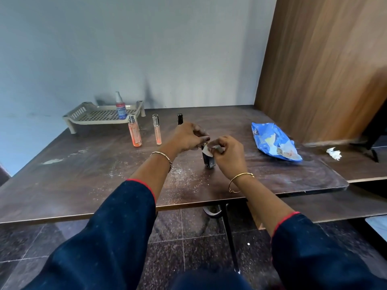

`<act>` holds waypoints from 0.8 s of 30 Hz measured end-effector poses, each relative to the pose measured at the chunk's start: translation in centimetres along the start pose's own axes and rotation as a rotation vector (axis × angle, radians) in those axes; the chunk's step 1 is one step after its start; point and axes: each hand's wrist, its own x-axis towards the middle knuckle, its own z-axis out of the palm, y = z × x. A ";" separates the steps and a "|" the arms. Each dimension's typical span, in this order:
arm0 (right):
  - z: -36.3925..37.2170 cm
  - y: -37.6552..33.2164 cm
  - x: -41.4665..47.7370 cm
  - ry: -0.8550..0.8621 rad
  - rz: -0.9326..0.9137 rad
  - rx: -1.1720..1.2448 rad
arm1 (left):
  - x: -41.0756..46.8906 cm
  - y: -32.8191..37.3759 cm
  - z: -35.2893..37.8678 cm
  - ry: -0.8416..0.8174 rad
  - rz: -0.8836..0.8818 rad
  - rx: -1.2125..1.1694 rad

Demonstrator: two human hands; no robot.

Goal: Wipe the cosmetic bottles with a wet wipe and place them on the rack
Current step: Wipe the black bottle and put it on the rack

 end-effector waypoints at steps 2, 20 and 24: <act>0.0 0.3 0.0 0.013 -0.037 -0.028 | 0.0 0.0 0.3 0.015 0.005 -0.011; -1.1 0.6 2.1 -0.090 -0.226 -0.227 | 0.7 -0.6 0.3 -0.070 -0.047 -0.037; -1.3 1.0 1.3 -0.106 -0.214 -0.190 | 0.1 -1.9 0.9 -0.071 -0.044 -0.155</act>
